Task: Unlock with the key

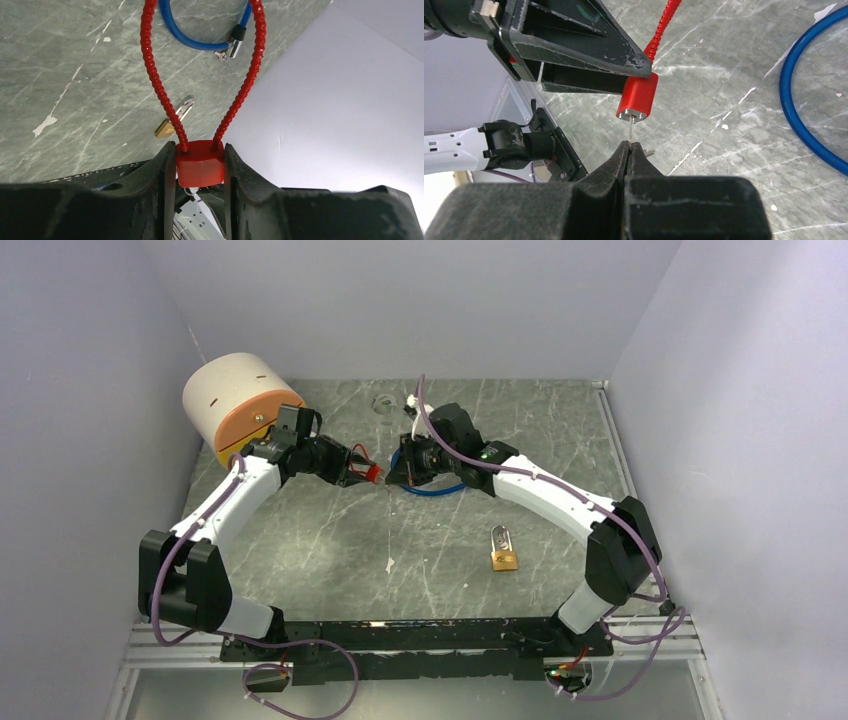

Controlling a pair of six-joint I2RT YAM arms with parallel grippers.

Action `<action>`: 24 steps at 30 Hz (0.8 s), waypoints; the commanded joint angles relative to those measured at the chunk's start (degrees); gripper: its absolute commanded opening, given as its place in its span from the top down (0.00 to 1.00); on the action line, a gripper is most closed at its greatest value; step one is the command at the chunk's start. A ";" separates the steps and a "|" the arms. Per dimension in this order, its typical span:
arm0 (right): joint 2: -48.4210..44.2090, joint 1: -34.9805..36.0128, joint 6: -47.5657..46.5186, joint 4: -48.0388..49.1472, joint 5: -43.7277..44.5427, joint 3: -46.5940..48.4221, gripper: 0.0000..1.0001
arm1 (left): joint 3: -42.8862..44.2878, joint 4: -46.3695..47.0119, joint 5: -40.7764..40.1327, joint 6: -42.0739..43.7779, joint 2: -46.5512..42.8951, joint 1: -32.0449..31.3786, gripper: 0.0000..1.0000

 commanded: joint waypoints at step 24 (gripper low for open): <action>4.00 -0.25 1.10 -3.50 1.36 5.40 1.00 | 1.95 1.01 2.68 -0.29 -1.67 0.09 0.97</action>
